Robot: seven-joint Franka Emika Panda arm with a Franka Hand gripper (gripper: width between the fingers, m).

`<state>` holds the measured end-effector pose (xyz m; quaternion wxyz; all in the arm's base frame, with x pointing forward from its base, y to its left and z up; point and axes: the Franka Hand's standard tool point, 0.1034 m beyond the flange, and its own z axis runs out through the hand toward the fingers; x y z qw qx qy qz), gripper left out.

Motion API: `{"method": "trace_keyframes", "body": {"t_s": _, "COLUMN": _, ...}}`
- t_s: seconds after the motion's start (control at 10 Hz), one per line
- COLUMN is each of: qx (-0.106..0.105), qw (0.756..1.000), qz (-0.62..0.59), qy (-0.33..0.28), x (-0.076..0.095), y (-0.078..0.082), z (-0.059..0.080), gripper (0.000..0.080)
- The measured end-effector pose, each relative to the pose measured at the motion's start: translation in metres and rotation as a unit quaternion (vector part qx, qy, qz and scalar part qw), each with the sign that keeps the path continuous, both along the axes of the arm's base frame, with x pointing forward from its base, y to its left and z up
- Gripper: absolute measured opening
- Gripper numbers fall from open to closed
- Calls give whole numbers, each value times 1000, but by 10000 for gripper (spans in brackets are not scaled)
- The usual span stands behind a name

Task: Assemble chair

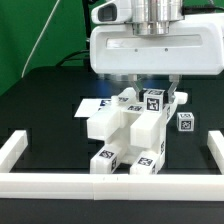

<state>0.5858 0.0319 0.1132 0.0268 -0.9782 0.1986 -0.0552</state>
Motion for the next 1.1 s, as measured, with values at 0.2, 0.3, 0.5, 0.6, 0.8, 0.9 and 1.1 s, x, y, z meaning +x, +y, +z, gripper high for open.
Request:
{"method": "trace_keyframes", "body": {"t_s": 0.2, "qx": 10, "qw": 997, "qz": -77, "qy": 1, "x": 1, "y": 1, "z": 0, "gripper": 283}}
{"method": "trace_keyframes", "body": {"t_s": 0.3, "qx": 15, "qw": 993, "qz": -113, "qy": 2, "x": 1, "y": 3, "z": 0, "gripper": 283}}
{"method": "trace_keyframes", "body": {"t_s": 0.5, "qx": 22, "qw": 986, "qz": -167, "qy": 2, "x": 2, "y": 5, "z": 0, "gripper": 283}}
{"method": "trace_keyframes", "body": {"t_s": 0.6, "qx": 24, "qw": 984, "qz": -176, "qy": 2, "x": 2, "y": 4, "z": 1, "gripper": 283}}
{"method": "trace_keyframes", "body": {"t_s": 0.8, "qx": 24, "qw": 985, "qz": -173, "qy": 2, "x": 2, "y": 4, "z": 1, "gripper": 284}}
{"method": "trace_keyframes", "body": {"t_s": 0.9, "qx": 24, "qw": 985, "qz": -173, "qy": 2, "x": 2, "y": 4, "z": 1, "gripper": 284}}
{"method": "trace_keyframes", "body": {"t_s": 1.1, "qx": 24, "qw": 985, "qz": -173, "qy": 2, "x": 2, "y": 4, "z": 0, "gripper": 520}}
